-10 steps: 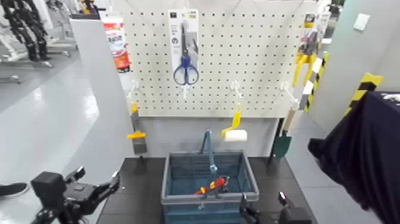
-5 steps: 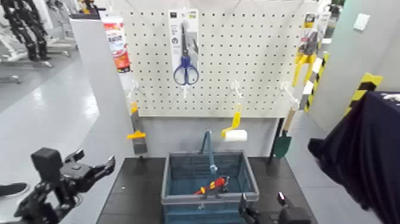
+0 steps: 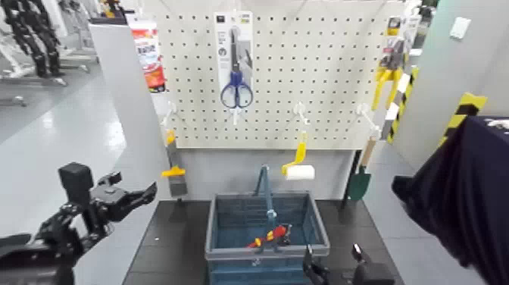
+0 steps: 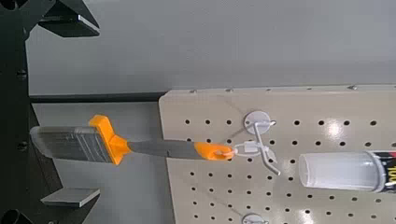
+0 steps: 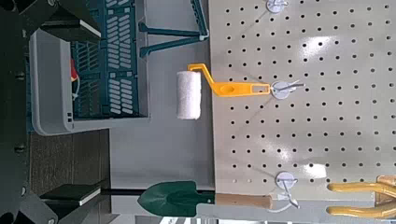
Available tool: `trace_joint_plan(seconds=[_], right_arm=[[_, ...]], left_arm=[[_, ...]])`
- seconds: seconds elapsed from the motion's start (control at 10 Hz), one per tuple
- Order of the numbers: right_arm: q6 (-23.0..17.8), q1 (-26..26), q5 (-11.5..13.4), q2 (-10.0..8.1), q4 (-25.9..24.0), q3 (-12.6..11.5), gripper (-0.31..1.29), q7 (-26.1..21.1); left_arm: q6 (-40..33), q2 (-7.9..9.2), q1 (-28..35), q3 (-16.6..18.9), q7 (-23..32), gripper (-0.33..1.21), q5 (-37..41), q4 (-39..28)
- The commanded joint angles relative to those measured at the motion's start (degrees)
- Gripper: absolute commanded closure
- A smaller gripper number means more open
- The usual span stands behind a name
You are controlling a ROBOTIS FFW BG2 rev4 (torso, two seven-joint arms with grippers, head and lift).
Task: Put the yellow paint brush into the crate.
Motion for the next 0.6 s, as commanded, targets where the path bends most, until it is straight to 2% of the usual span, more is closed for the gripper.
trace_joint_plan(seconds=[0.1, 0.6], right_arm=[[-0.16, -0.19, -0.07, 0.00, 0.18, 0.17, 0.15, 0.00], [-0.33, -0.63, -0.25, 0.00, 0.54, 0.52, 0.15, 0.08]], left_arm=[[-0.47, 1.33, -4.75, -3.73, -1.45, 0.10, 1.79, 5.59], [-2.49, 1.86, -12.92, -8.21, -6.20, 0.10, 2.76, 15.52]])
